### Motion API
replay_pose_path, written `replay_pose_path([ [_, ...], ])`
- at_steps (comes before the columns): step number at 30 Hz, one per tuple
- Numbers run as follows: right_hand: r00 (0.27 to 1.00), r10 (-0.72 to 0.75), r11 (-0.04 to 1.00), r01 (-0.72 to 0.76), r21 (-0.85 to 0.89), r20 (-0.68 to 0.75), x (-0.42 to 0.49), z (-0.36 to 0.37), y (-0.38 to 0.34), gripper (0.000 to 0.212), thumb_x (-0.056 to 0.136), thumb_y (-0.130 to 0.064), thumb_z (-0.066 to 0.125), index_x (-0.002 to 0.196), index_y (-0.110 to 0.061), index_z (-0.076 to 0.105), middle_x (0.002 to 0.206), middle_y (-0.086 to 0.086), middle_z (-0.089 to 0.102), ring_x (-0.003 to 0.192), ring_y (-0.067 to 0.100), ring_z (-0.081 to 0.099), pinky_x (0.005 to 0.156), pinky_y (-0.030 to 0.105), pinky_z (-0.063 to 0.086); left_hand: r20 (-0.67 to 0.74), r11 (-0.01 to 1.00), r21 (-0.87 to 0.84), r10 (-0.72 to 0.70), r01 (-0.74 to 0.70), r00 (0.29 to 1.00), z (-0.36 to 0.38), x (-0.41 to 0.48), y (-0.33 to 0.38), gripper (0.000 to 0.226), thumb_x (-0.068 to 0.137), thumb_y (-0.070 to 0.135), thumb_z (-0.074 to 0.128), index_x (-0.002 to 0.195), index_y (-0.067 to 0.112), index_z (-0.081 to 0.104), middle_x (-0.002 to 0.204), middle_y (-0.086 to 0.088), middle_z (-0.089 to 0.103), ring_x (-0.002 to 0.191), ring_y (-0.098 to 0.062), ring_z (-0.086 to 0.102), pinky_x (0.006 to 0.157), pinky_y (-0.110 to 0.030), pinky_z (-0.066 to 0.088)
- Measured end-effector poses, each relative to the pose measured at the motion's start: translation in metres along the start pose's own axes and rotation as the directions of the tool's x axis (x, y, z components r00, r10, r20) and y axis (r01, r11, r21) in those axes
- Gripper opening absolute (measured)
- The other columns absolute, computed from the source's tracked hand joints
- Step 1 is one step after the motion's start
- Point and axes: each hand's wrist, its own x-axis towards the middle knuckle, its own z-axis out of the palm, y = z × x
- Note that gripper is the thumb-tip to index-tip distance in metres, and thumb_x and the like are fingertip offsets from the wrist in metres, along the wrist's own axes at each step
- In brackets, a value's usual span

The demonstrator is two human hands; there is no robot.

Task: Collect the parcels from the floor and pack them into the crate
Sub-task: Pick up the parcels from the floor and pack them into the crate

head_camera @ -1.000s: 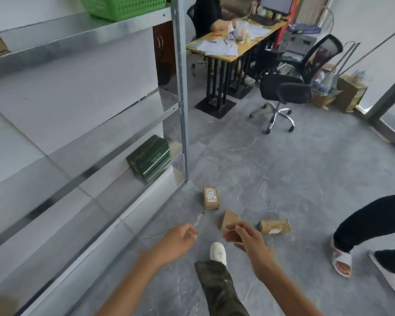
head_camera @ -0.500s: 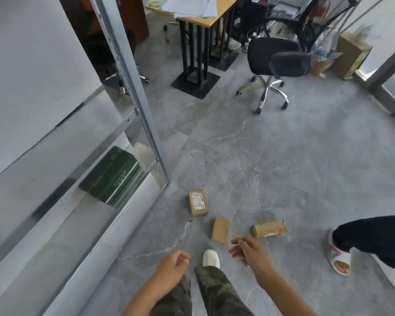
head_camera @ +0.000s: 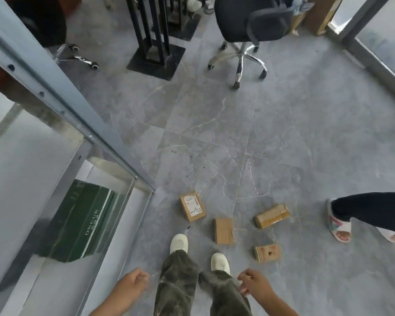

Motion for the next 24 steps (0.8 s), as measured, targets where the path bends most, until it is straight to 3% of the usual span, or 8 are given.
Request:
replay_pose_path([
  [5,0.998,0.054,0.997,-0.053,-0.051,0.009,0.064,0.032,-0.023,0.017,0.096,-0.015,0.046,0.090,-0.009,0.061,0.082,0.007,0.066,0.069,0.015,0.061,0.072,0.027,0.054,0.029,0.994,0.105,-0.045,0.042,0.999,-0.020,0.100,0.018,0.014,0.094,0.023,0.047,0.093,0.016,0.059,0.101,-0.004,0.067,0.091,-0.018,0.060,0.080,-0.024,0.044],
  [10,0.998,-0.024,0.990,0.032,-0.135,0.063,0.179,0.064,-0.047,0.021,0.097,-0.019,0.044,0.104,-0.009,0.061,0.101,0.008,0.064,0.090,0.019,0.062,0.088,0.030,0.051,0.138,0.974,0.225,-0.069,0.037,0.988,-0.002,0.236,0.041,0.028,0.092,0.009,0.044,0.065,0.014,0.048,0.079,-0.015,0.055,0.078,-0.019,0.048,0.067,-0.023,0.034],
  [12,0.995,-0.075,0.965,0.090,-0.245,0.068,0.245,0.072,-0.057,0.028,0.098,-0.019,0.043,0.112,-0.004,0.061,0.113,0.015,0.063,0.103,0.027,0.060,0.091,0.034,0.048,0.163,0.966,0.257,-0.078,0.034,0.984,0.015,0.301,0.047,0.018,0.095,0.014,0.046,0.087,0.006,0.061,0.106,-0.025,0.060,0.095,-0.022,0.055,0.076,-0.025,0.039],
  [14,0.994,-0.106,0.941,0.106,-0.321,0.019,0.314,0.076,-0.071,0.031,0.096,-0.017,0.043,0.115,-0.001,0.061,0.118,0.019,0.062,0.108,0.032,0.059,0.085,0.036,0.048,0.156,0.964,0.265,-0.081,0.037,0.984,0.038,0.367,0.051,0.036,0.097,0.021,0.047,0.125,-0.002,0.051,0.134,-0.020,0.050,0.121,-0.027,0.049,0.095,-0.030,0.040],
  [16,0.987,-0.158,0.921,0.133,-0.366,-0.039,0.380,0.079,-0.085,0.033,0.094,-0.013,0.045,0.120,-0.001,0.060,0.125,0.019,0.058,0.116,0.034,0.055,0.093,0.036,0.046,0.140,0.977,0.208,-0.087,0.057,0.986,0.065,0.427,0.055,0.053,0.095,0.025,0.050,0.141,0.004,0.034,0.146,-0.013,0.036,0.132,-0.026,0.039,0.103,-0.033,0.036],
  [19,0.975,-0.218,0.925,0.193,-0.328,-0.041,0.470,0.093,-0.103,0.046,0.092,-0.007,0.049,0.137,-0.004,0.044,0.140,0.019,0.047,0.129,0.031,0.045,0.104,0.032,0.035,0.138,0.993,0.008,-0.115,0.115,0.984,0.115,0.508,0.060,0.067,0.091,0.025,0.057,0.147,0.015,0.021,0.153,-0.005,0.025,0.138,-0.022,0.029,0.108,-0.038,0.032],
  [22,0.979,-0.204,0.952,0.204,-0.229,0.021,0.527,0.128,-0.110,0.062,0.091,-0.008,0.051,0.147,-0.004,0.025,0.147,0.018,0.037,0.134,0.029,0.039,0.103,0.028,0.034,0.224,0.964,-0.196,-0.136,0.181,0.965,0.165,0.558,0.063,0.054,0.090,0.014,0.058,0.138,0.015,0.035,0.145,-0.004,0.037,0.130,-0.020,0.036,0.104,-0.039,0.032],
  [24,0.985,-0.166,0.970,0.173,-0.172,0.052,0.541,0.154,-0.103,0.060,0.090,-0.009,0.054,0.144,-0.003,0.028,0.143,0.016,0.041,0.128,0.028,0.044,0.089,0.024,0.038,0.209,0.936,-0.294,-0.137,0.196,0.968,0.190,0.571,0.061,0.047,0.090,0.008,0.055,0.134,0.014,0.042,0.131,-0.005,0.048,0.110,-0.019,0.044,0.088,-0.034,0.037],
])
